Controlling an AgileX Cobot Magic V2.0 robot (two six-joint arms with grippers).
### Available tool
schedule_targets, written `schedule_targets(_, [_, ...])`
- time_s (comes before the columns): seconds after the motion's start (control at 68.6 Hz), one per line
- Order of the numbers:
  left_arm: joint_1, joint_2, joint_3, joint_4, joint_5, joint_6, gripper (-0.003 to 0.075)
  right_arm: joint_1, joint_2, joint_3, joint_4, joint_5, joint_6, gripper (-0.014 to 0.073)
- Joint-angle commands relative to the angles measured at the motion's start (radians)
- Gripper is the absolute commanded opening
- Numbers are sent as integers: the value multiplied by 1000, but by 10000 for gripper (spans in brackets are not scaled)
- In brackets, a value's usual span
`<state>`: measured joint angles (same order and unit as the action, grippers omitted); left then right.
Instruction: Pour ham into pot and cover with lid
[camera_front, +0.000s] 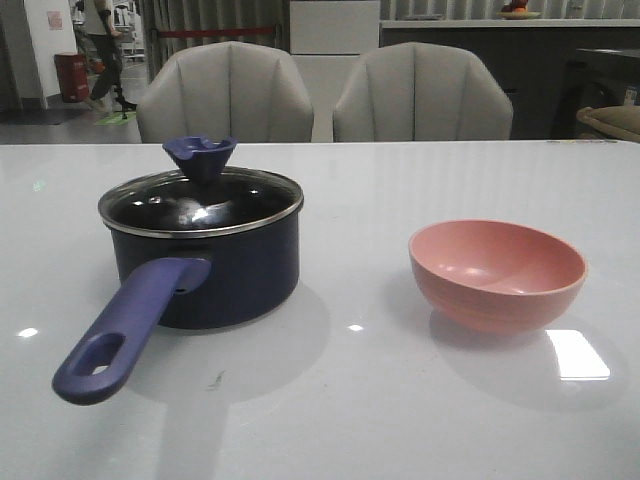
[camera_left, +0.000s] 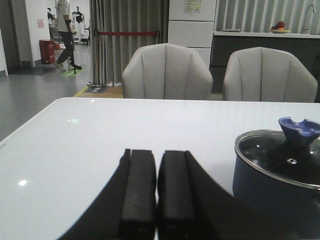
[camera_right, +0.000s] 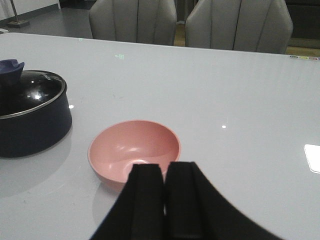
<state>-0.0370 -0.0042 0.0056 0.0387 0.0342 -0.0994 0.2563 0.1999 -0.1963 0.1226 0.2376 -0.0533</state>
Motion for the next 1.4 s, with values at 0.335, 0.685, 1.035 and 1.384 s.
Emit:
schedule_targets(0.335, [1,-18,19,1,-81,-10,112,-135,-120,80,-69,-112,-12,146])
schedule_targets(0.685, [1,-18,19,1,-81,-10,112,-170,-229,195,-123,-160,60,146])
schedule_targets(1.035, [1,-18,19,1,-81,-10,112,-170,-229,218,-123,-285,78,146])
schedule_targets(1.384, [1,-18,19,1,-81,-10,112,-170,-229,218,-123,-286,78,146])
